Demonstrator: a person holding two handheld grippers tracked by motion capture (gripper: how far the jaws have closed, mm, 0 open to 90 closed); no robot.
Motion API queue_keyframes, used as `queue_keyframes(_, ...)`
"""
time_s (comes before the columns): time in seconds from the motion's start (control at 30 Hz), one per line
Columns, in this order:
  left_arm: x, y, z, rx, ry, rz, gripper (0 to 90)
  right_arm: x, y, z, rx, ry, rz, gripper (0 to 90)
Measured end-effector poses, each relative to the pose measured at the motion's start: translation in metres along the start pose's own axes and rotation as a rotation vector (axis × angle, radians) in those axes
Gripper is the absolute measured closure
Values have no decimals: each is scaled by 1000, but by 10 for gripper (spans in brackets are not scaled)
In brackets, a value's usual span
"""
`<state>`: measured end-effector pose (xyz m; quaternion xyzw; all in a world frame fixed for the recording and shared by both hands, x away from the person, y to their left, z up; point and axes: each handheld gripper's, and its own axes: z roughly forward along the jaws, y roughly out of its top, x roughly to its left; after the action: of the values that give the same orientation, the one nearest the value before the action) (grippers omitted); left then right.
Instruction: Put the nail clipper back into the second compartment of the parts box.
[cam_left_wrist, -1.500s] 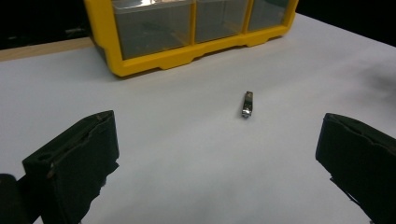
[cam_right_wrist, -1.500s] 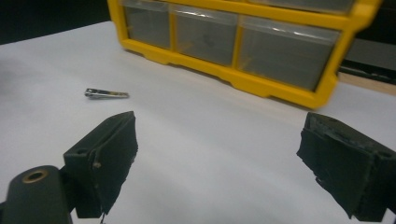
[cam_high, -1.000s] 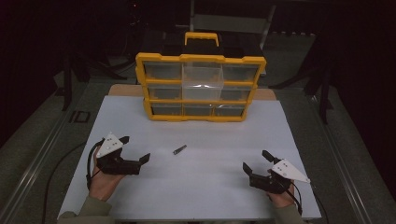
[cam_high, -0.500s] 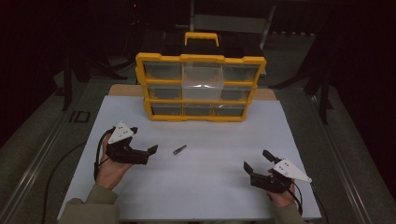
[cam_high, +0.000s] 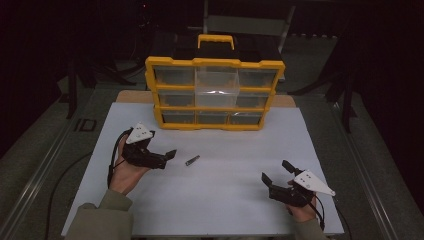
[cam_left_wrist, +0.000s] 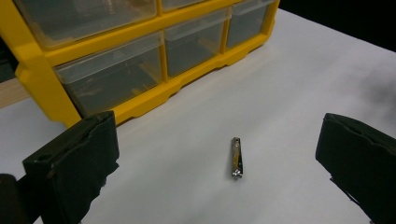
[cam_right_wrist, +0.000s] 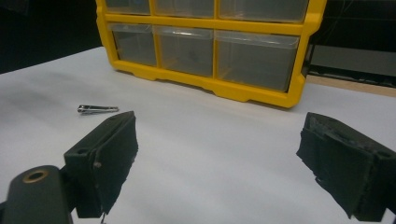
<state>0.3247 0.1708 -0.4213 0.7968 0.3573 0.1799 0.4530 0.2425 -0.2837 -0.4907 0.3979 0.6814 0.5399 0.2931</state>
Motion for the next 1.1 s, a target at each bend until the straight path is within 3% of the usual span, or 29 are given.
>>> queue_keyframes(0.27, -1, 9, 9, 32, 10, 30, 0, 2, 0, 0, -6, 12, -9, 113)
queue_keyframes(0.6, -2, 16, 24, 62, 5, 38, 0, 3, 0, 0, -8, 8, -12, 111)
queue_keyframes(1.1, -4, 17, 51, 152, -19, 35, 3, 2, 0, -1, -9, 10, -13, 112)
